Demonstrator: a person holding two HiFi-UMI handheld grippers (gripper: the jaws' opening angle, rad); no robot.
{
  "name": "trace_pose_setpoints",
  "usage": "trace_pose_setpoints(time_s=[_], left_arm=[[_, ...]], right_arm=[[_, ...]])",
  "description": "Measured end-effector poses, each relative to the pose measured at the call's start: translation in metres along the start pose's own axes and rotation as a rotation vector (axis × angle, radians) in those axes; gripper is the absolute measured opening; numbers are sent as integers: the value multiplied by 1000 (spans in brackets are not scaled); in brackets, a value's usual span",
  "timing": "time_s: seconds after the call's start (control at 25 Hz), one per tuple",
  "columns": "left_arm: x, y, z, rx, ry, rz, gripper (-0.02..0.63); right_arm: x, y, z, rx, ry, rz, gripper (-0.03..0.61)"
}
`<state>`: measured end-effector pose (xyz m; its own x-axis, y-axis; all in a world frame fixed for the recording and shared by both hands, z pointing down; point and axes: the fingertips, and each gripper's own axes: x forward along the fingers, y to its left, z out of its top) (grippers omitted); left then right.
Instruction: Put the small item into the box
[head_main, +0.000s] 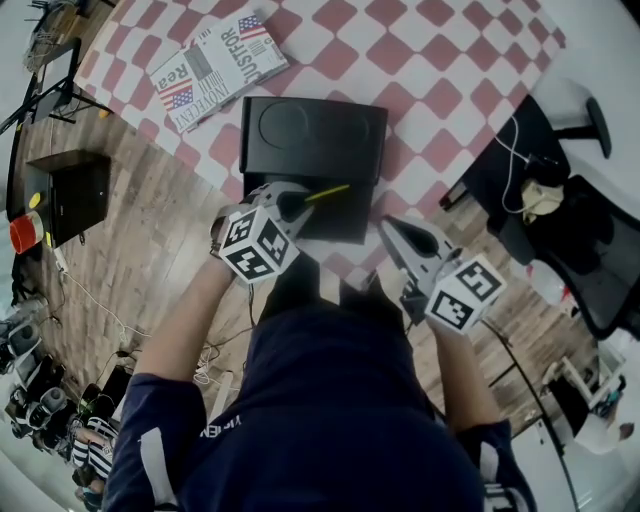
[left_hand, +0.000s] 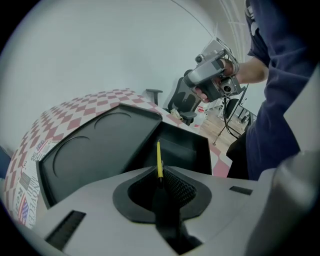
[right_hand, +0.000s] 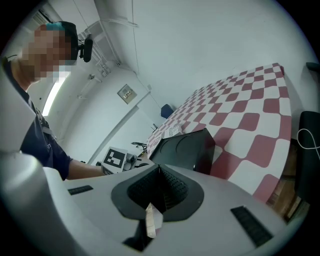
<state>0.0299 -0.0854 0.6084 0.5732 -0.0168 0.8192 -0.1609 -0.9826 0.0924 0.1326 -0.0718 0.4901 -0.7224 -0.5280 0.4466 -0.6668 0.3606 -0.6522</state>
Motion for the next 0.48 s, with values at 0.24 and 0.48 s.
trace_pose_setpoints(time_s=[0.24,0.48], left_arm=[[17,4,-7,23,79,12,71],[30,4,-22,61,182,25,72]], right_arm=[[-3,-8,-1,14,1,-1,17],[-7,-12,0,20,2,-3,17]])
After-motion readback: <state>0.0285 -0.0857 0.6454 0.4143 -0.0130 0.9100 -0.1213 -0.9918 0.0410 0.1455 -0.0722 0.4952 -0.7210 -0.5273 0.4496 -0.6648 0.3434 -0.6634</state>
